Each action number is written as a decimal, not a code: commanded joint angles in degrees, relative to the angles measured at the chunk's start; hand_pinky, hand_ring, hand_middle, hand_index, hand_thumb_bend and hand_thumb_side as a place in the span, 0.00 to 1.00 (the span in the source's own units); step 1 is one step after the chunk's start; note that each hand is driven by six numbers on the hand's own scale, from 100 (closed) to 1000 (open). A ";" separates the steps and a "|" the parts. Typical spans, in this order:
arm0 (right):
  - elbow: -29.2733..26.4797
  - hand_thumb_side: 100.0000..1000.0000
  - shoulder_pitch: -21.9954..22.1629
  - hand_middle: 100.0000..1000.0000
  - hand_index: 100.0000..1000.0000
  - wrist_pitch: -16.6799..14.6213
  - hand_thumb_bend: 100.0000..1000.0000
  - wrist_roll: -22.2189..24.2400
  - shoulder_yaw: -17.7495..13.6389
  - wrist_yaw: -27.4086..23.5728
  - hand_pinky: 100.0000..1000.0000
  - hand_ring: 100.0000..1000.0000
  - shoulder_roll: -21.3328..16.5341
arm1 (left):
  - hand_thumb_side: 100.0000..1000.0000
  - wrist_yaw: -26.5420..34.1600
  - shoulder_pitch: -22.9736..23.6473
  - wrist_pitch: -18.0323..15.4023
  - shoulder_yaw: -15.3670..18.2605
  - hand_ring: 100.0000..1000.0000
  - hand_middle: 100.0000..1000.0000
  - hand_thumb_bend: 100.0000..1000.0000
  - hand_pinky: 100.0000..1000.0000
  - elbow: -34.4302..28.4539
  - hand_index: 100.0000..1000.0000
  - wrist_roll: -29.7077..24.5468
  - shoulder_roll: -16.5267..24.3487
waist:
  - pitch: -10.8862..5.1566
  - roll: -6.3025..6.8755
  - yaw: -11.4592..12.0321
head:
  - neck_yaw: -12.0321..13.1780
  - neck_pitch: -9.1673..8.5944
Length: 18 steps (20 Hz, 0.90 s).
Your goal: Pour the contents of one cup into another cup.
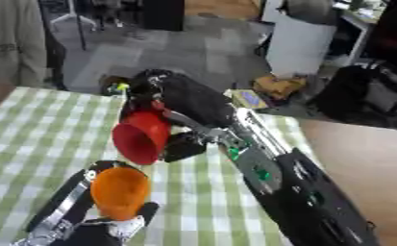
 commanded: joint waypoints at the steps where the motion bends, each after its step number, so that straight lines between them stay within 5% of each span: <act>1: -1.51 0.00 -1.25 0.29 0.43 -0.45 0.16 -0.88 -0.22 1.77 0.80 0.38 -1.39 | 0.11 0.17 -1.16 0.12 0.75 0.67 0.30 0.00 0.37 -0.83 0.45 0.07 0.13 | -1.01 0.31 -0.12 | 0.20 -0.64; 18: -1.98 0.00 -1.47 0.30 0.44 -1.73 0.16 -3.44 0.11 6.58 0.85 0.39 -1.29 | 0.11 0.29 -1.30 0.10 0.75 0.67 0.30 0.00 0.37 -0.76 0.45 0.25 0.08 | -1.01 0.23 -0.20 | 0.51 -0.79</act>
